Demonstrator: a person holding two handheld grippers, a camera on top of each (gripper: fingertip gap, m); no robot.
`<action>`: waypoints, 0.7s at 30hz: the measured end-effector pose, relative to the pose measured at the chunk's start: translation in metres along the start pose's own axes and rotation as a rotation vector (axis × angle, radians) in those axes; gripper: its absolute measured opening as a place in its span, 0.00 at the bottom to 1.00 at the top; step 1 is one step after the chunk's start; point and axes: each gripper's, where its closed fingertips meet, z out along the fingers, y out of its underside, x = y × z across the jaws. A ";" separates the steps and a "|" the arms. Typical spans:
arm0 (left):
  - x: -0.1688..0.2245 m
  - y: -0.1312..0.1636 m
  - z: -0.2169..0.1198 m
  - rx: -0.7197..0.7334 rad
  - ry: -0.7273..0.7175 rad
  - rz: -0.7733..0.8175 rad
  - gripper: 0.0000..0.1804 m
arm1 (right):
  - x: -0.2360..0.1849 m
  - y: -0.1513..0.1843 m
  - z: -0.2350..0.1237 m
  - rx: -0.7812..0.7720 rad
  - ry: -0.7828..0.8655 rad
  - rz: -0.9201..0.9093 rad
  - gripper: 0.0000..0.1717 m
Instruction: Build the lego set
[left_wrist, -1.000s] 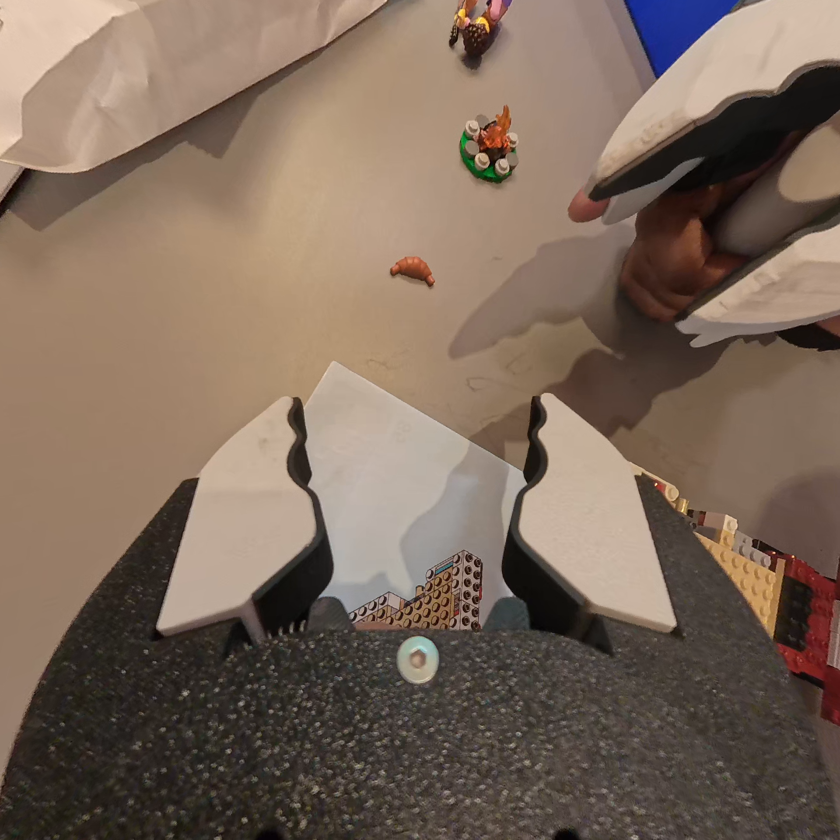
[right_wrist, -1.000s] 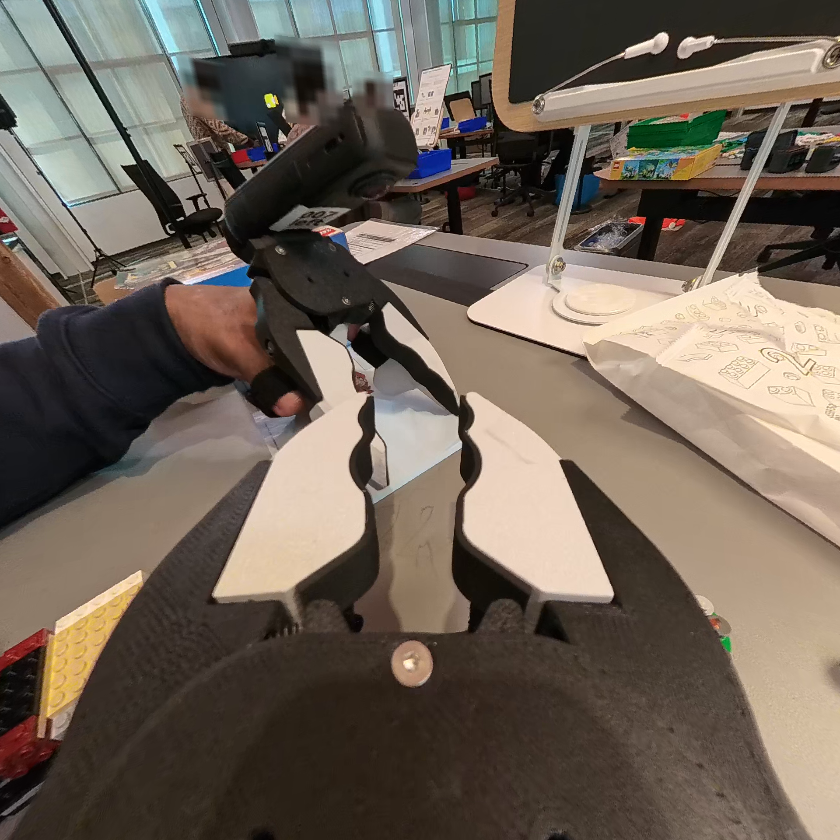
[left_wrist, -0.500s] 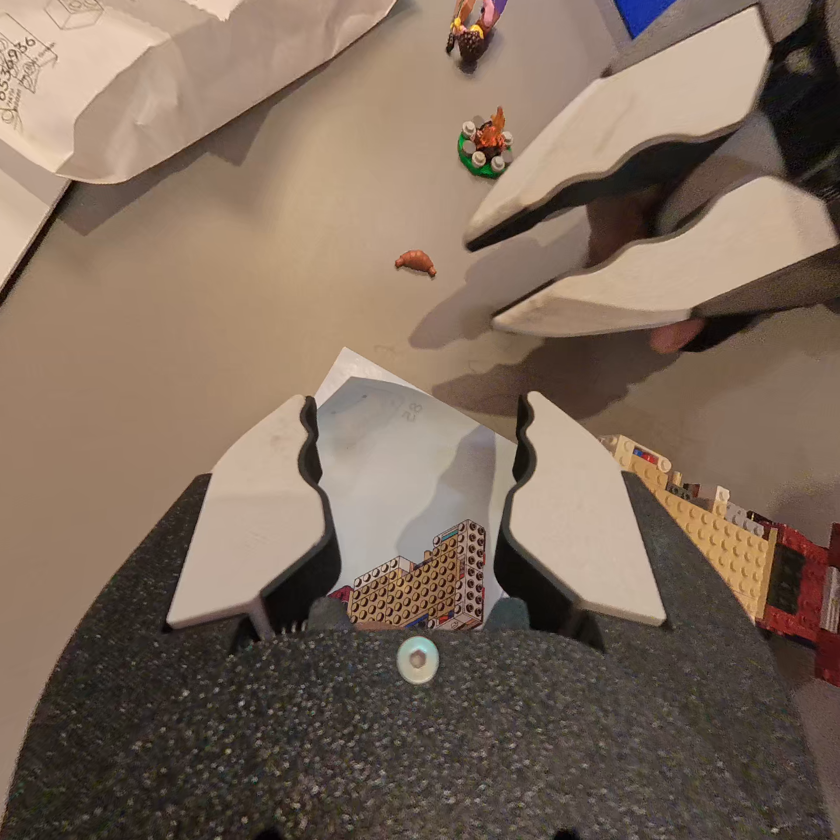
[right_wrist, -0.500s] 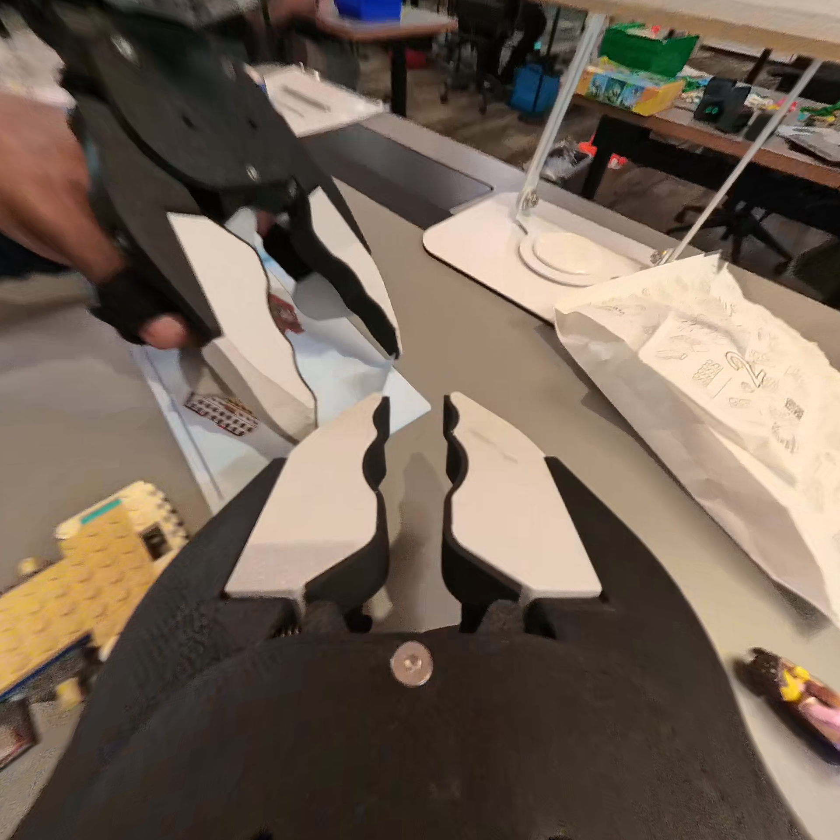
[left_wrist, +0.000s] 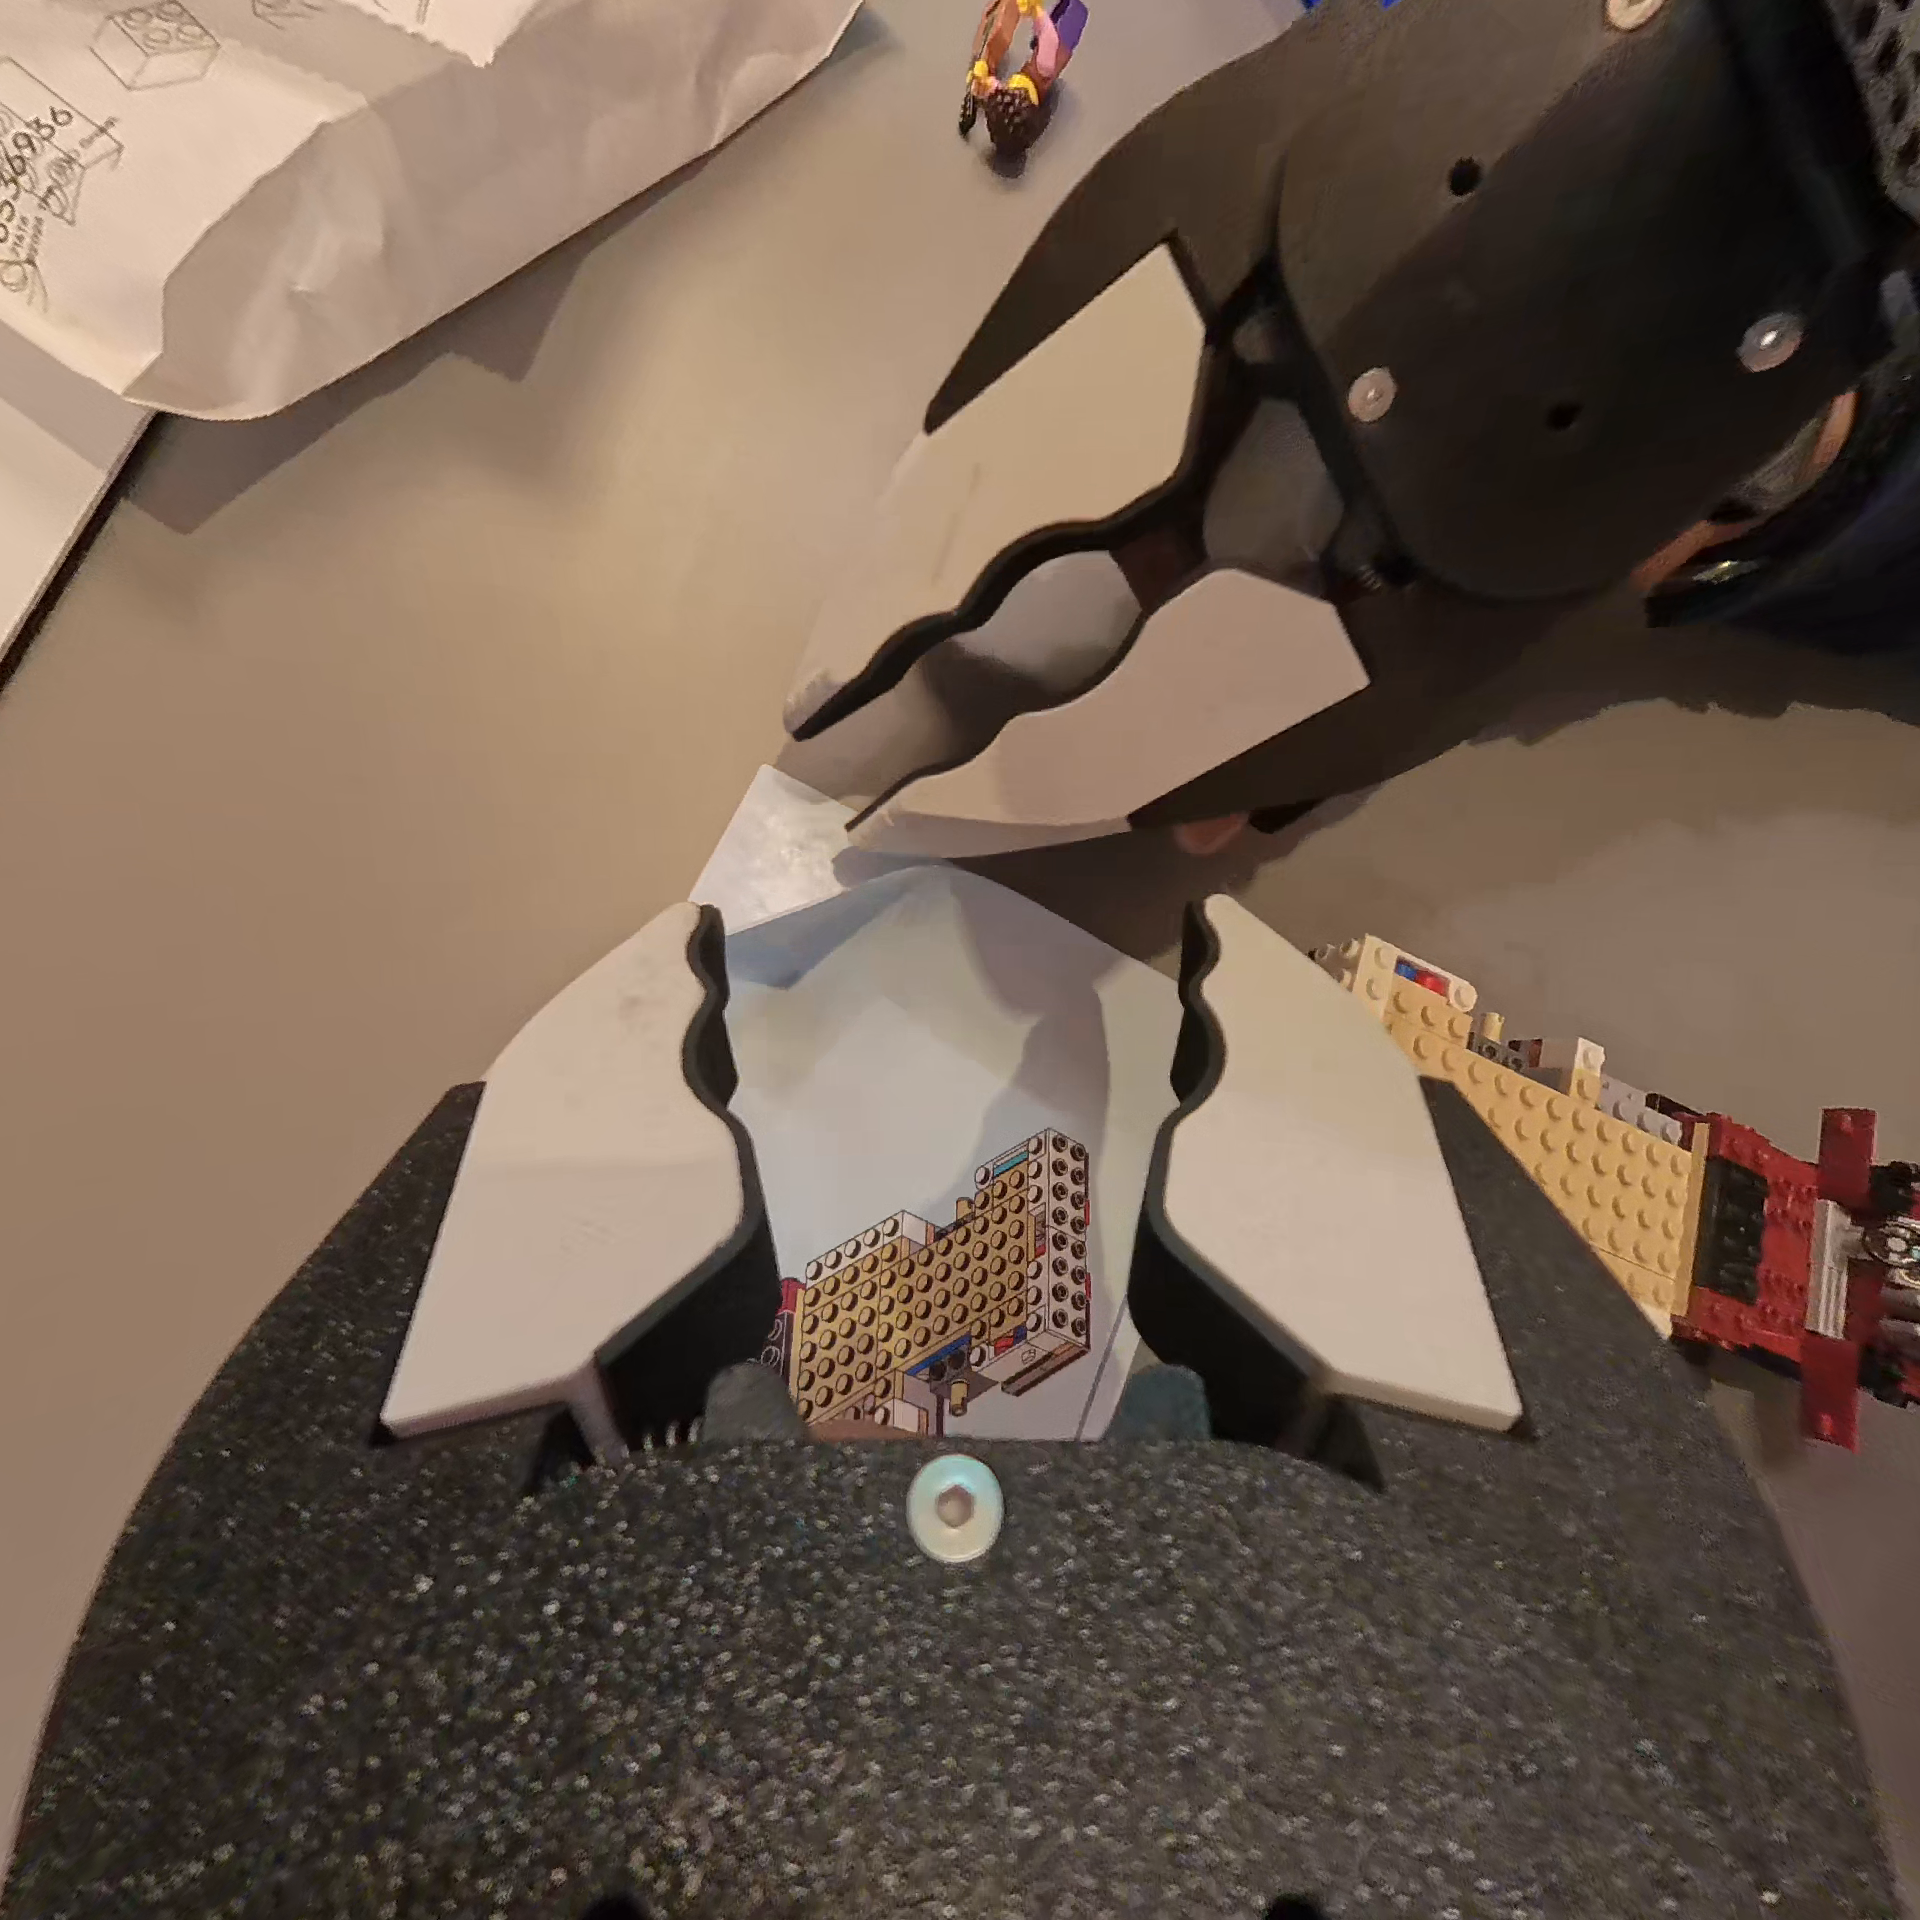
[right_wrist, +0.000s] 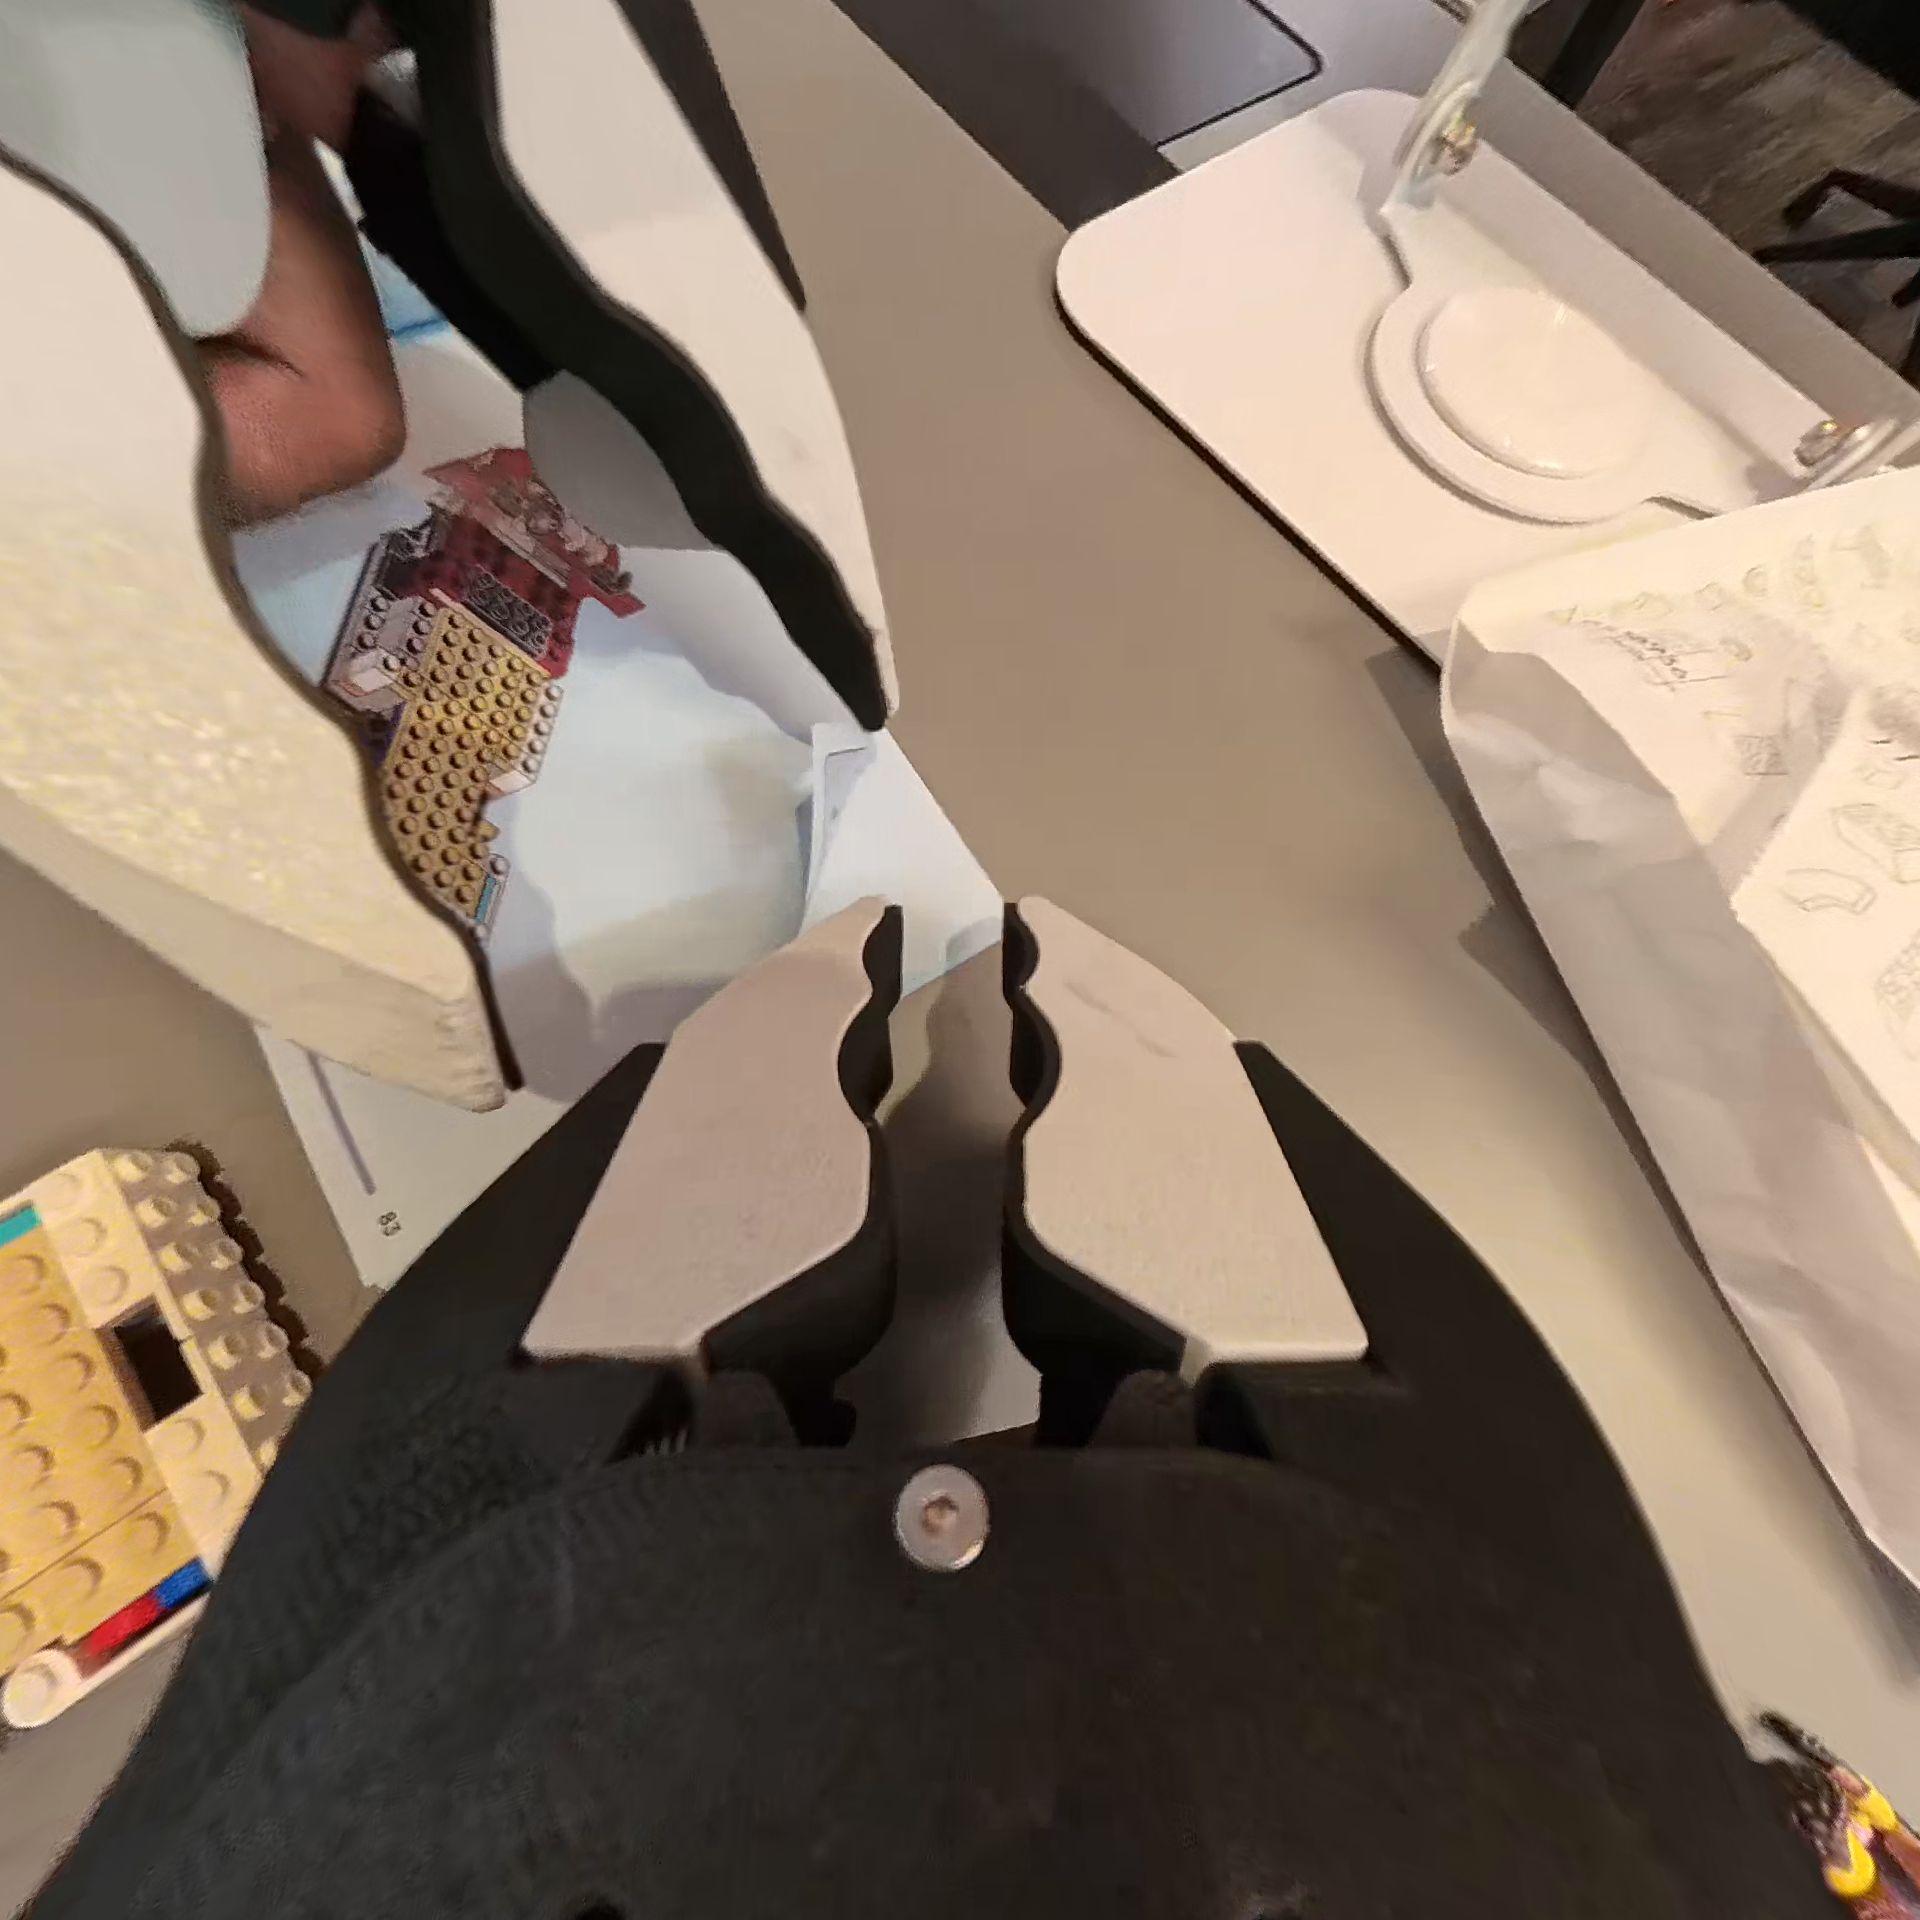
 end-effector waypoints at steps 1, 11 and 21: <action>0.000 0.000 -0.001 0.003 0.003 0.001 0.46 | -0.003 0.001 0.002 -0.014 -0.008 -0.025 0.10; -0.002 -0.001 -0.031 0.145 -0.061 -0.093 0.47 | -0.036 -0.012 0.009 0.005 -0.065 -0.121 0.11; 0.018 0.003 -0.104 0.568 -0.191 -0.319 0.48 | -0.076 -0.054 0.009 0.132 -0.076 -0.108 0.10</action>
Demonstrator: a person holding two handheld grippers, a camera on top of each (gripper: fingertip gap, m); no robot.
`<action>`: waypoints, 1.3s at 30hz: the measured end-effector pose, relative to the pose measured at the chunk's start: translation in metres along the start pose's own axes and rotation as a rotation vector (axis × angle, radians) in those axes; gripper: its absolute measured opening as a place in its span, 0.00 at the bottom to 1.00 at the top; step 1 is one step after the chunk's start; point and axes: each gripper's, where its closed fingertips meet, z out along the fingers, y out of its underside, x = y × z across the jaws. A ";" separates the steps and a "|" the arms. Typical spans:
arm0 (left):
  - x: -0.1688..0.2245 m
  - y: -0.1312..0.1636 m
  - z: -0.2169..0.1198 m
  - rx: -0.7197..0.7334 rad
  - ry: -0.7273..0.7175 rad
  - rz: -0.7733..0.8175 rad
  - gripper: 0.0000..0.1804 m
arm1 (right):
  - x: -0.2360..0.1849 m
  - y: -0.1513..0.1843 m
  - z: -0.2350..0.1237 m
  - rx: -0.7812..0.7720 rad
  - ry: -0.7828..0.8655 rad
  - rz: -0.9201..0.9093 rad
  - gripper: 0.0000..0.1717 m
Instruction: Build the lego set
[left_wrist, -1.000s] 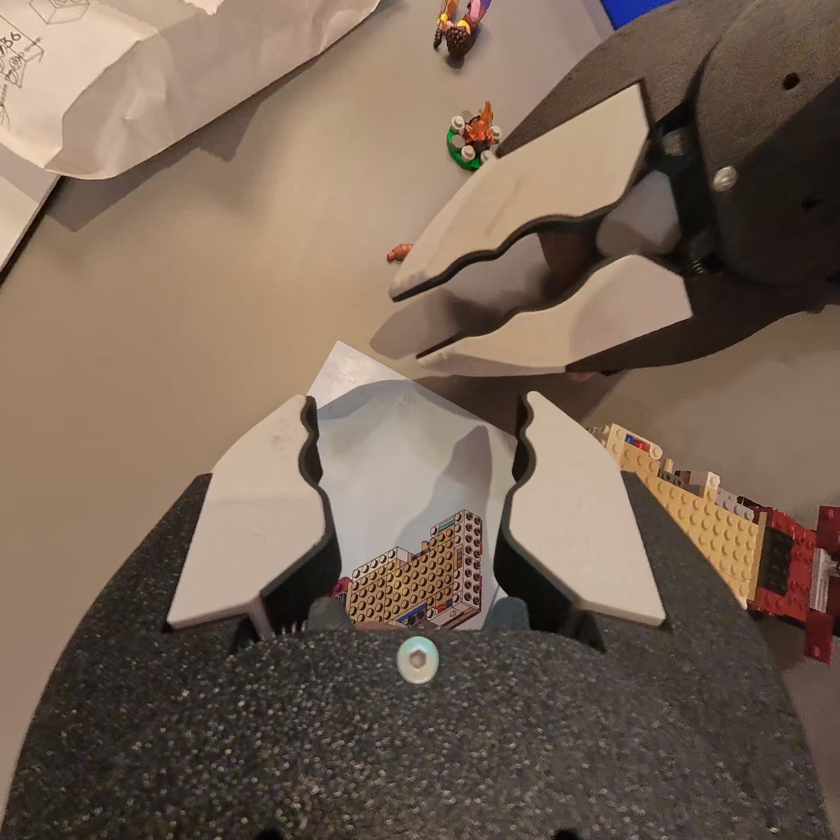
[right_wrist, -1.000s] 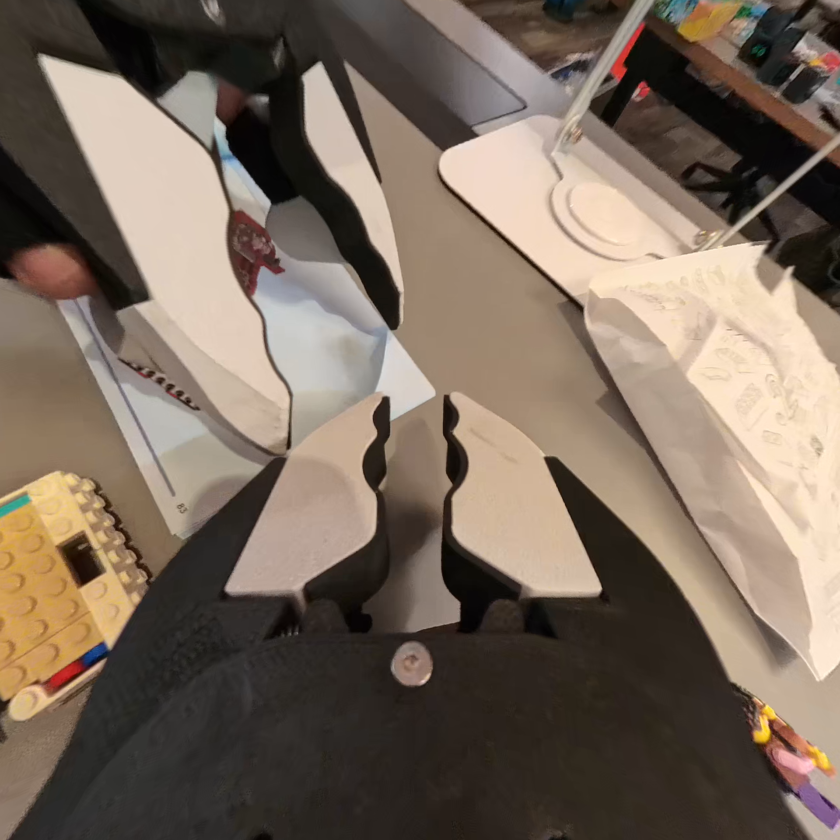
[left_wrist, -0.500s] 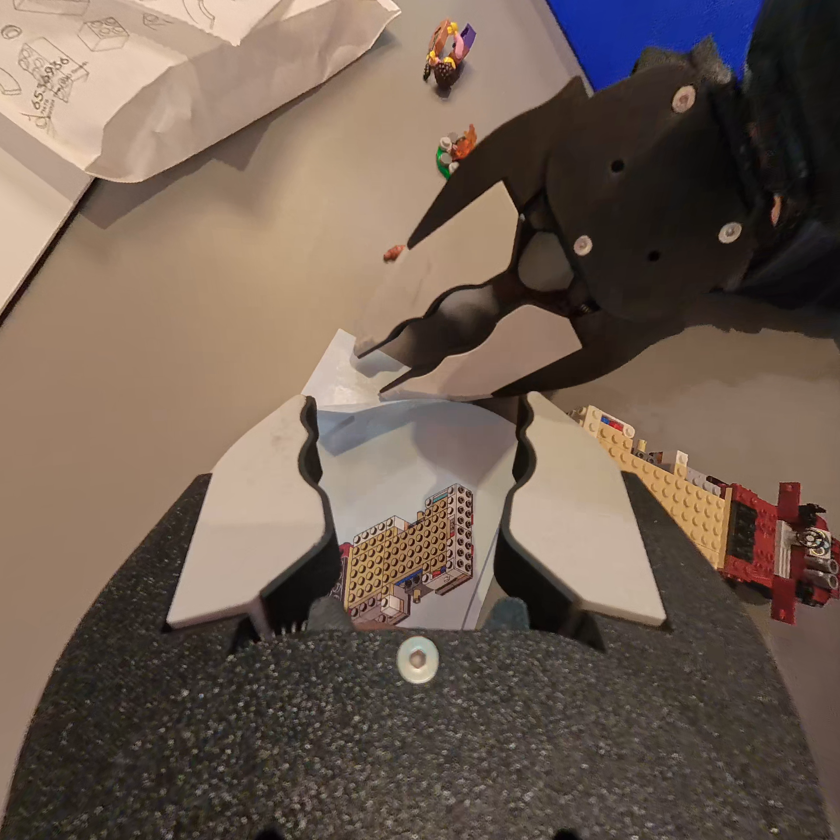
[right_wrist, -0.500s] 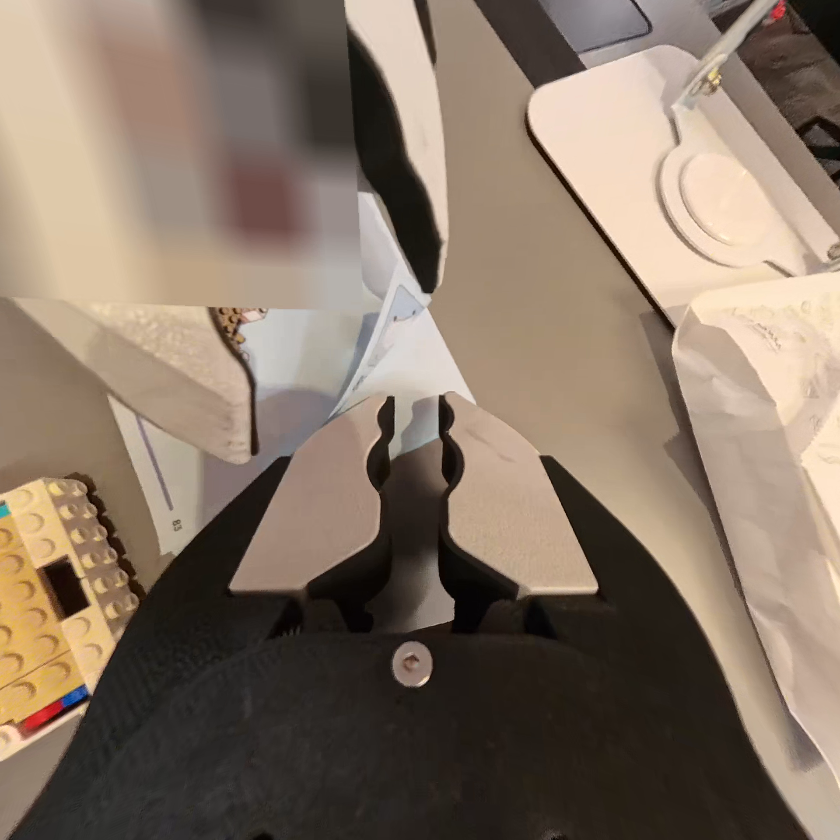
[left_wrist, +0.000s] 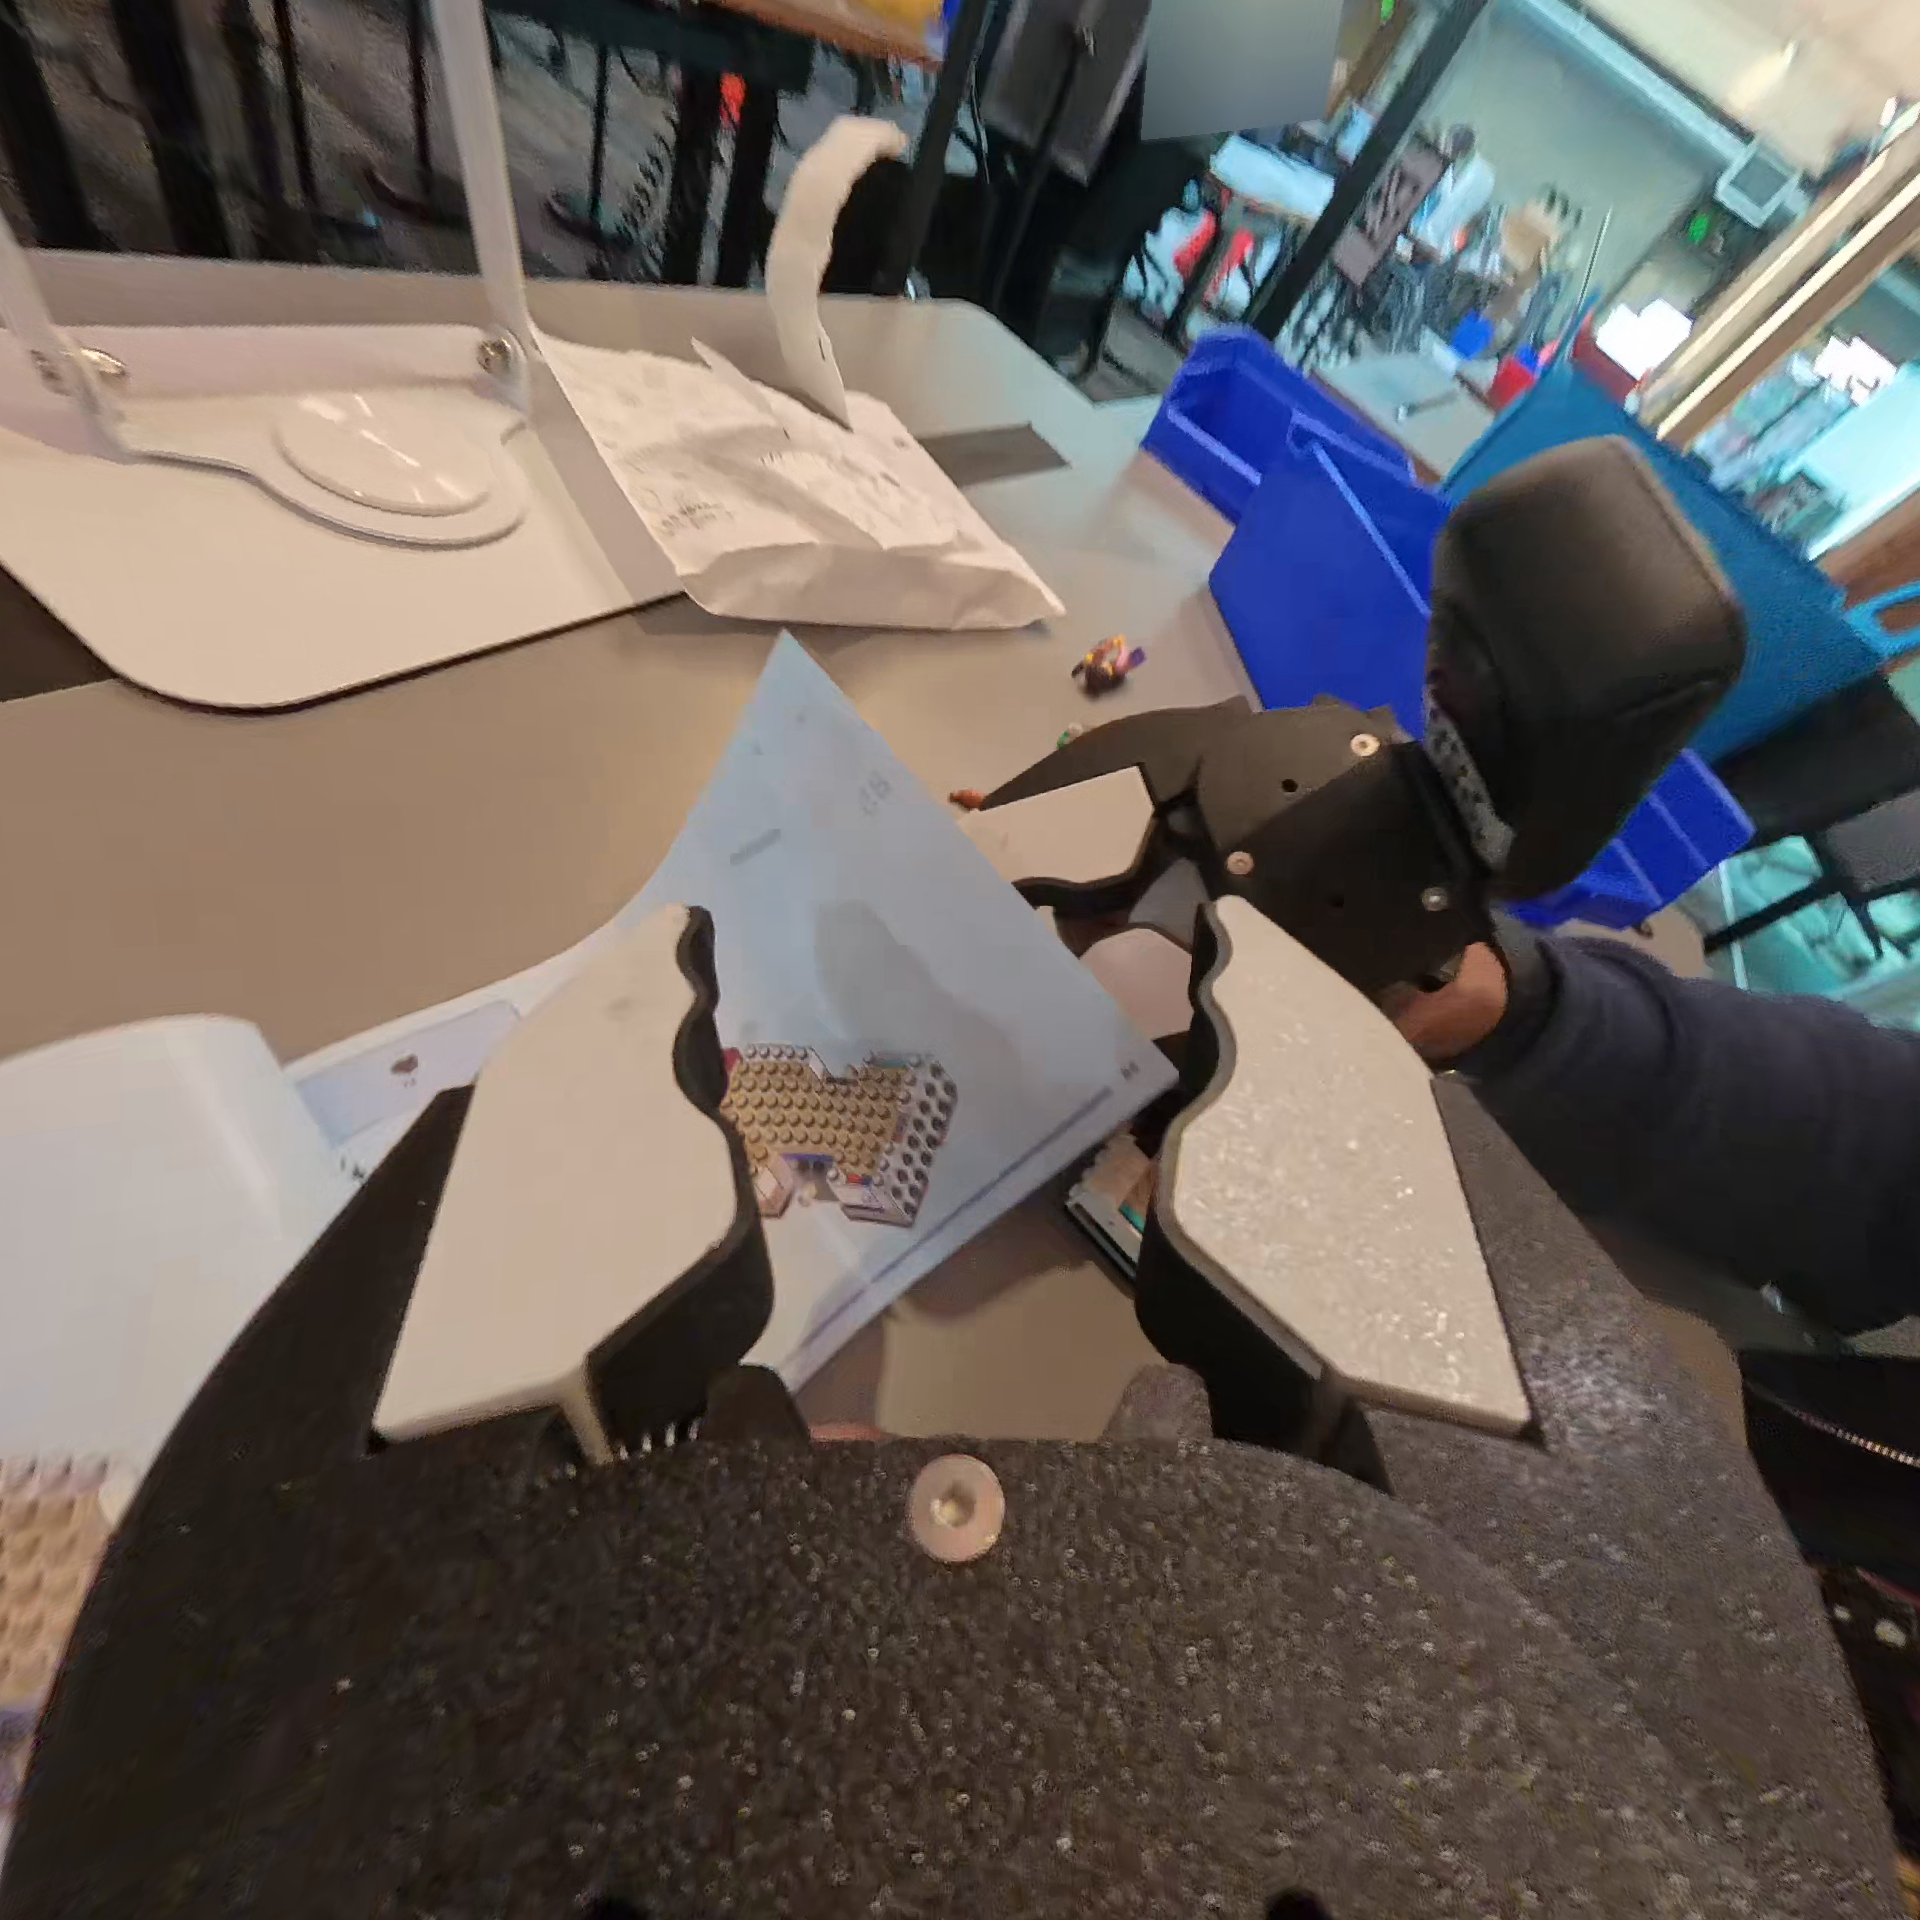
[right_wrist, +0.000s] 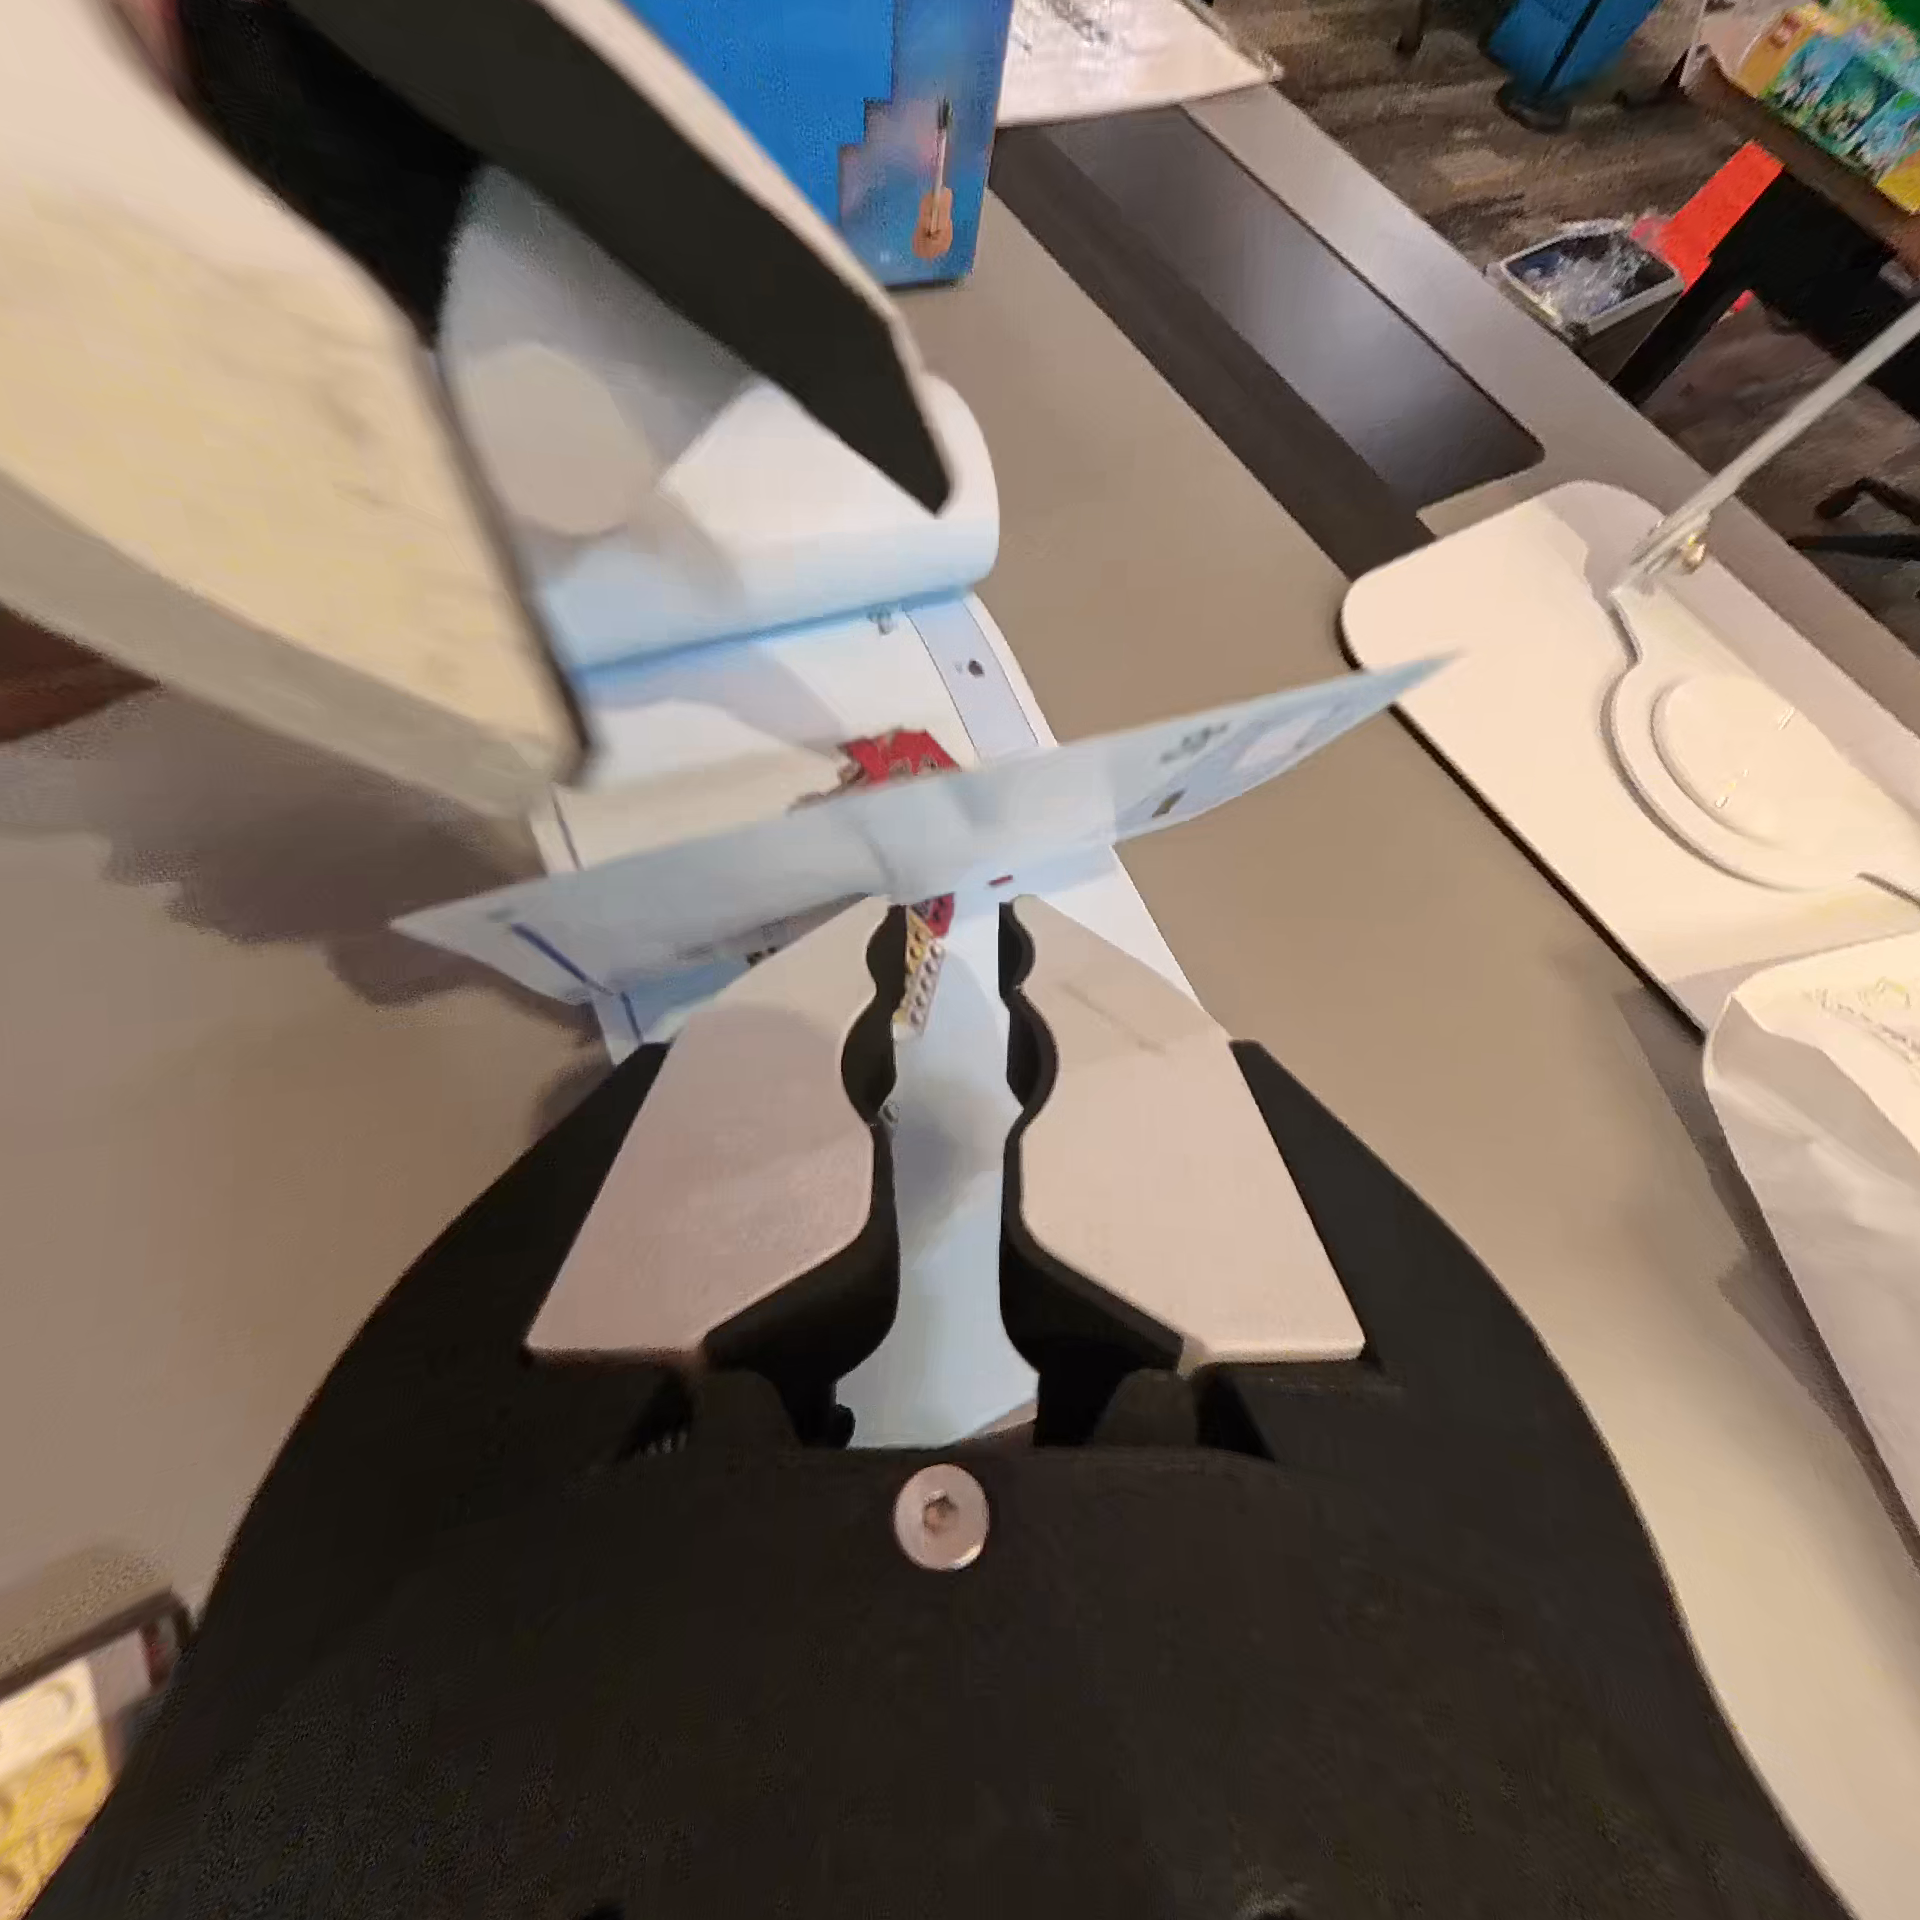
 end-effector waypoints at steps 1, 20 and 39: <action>0.003 0.001 -0.009 0.039 -0.005 -0.009 0.48 | -0.002 -0.004 0.001 0.013 0.004 0.003 0.09; -0.010 0.038 -0.047 0.129 0.008 -0.203 0.30 | -0.012 -0.016 0.010 0.029 0.010 0.004 0.08; -0.023 0.028 -0.059 0.250 0.134 -0.463 0.27 | -0.007 0.002 0.004 -0.029 0.011 -0.024 0.09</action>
